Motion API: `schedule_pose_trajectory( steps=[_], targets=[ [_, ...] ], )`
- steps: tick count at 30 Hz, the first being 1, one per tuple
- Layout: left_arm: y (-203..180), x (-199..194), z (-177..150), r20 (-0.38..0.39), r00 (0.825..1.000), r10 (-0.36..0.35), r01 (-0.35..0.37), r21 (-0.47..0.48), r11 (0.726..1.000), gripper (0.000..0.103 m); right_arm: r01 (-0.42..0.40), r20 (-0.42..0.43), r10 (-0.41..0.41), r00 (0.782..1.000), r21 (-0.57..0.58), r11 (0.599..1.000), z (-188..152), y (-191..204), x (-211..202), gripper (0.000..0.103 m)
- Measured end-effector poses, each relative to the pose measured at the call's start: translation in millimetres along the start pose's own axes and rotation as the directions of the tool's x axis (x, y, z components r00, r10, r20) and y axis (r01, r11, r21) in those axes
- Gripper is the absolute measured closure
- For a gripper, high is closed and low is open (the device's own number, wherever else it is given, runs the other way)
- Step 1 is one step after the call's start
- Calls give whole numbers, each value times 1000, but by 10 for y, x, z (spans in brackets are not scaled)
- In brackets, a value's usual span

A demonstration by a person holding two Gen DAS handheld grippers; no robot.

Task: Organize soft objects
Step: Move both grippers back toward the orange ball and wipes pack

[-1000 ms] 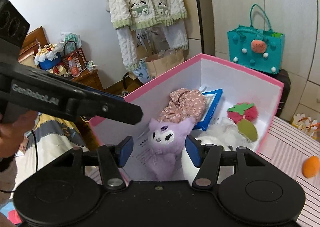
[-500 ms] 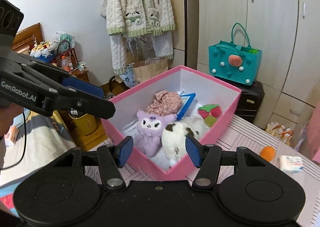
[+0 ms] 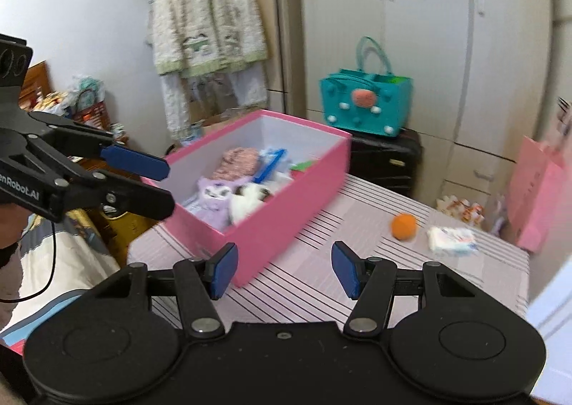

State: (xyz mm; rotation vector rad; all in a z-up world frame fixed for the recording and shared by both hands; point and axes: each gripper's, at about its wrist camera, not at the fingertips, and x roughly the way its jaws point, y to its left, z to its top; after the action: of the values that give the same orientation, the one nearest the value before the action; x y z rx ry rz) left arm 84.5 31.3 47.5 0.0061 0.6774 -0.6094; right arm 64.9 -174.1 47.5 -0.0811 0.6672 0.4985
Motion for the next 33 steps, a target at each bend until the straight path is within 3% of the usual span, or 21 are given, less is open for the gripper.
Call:
schedule_pose_trajectory(
  steps=[4,9,14,19,21,27,33],
  targets=[
    [-128,213,47,-2,1000,-16,16,22,1000,40,35,-9,-34,999,55,998,-166,-290,-60,40],
    [-311,464,44,87,996,32,-35,24,999,40,59,-1,-59,998,115,992,-341,-627,-49,40],
    [-405,820,148,96,995,0,-2,18,1000,40,96,24,-100,995,125,988,-438,-879,14,39],
    [-505,1184,182,139,986,96,-101,30,994,41,91,2,-92,996,141,986,-430,-1216,241,38],
    [-529,1311,171,151,983,109,-112,13,994,41,82,-4,-83,997,179,980,-434,-1376,357,30],
    [-541,1668,169,160,976,147,-145,-24,989,41,90,-22,-87,996,213,973,-459,-1742,716,30],
    [-410,2070,185,128,971,203,-195,-69,978,42,126,-19,-124,992,150,981,-491,-1958,1050,23]
  ],
)
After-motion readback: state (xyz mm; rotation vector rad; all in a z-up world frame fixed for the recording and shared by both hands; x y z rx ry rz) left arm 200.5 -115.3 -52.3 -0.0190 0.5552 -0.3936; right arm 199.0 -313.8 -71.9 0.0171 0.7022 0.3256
